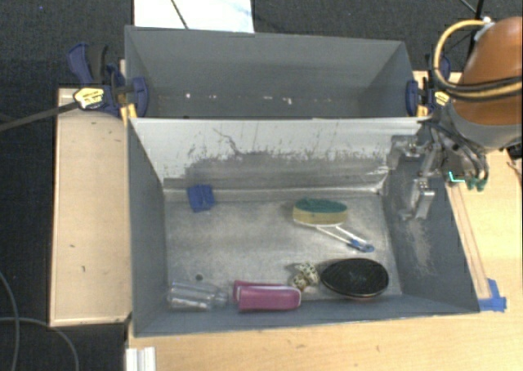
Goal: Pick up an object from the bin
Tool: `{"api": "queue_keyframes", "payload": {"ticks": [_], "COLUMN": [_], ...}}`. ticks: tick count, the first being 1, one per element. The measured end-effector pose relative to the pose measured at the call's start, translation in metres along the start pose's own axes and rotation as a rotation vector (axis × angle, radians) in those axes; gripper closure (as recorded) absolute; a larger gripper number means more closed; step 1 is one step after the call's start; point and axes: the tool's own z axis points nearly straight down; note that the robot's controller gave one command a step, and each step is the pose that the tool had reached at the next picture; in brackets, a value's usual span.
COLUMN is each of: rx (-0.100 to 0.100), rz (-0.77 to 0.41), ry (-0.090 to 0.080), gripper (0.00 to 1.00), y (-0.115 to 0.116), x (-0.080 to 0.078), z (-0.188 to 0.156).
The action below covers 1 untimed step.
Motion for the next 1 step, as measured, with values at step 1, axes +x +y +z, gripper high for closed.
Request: {"api": "queue_keyframes", "payload": {"ticks": [1], "rx": [0.000], "rz": [0.015], "ry": [0.003], "gripper": [0.00], "y": [0.0475], "x": [-0.0136], "z": [0.1637]}}
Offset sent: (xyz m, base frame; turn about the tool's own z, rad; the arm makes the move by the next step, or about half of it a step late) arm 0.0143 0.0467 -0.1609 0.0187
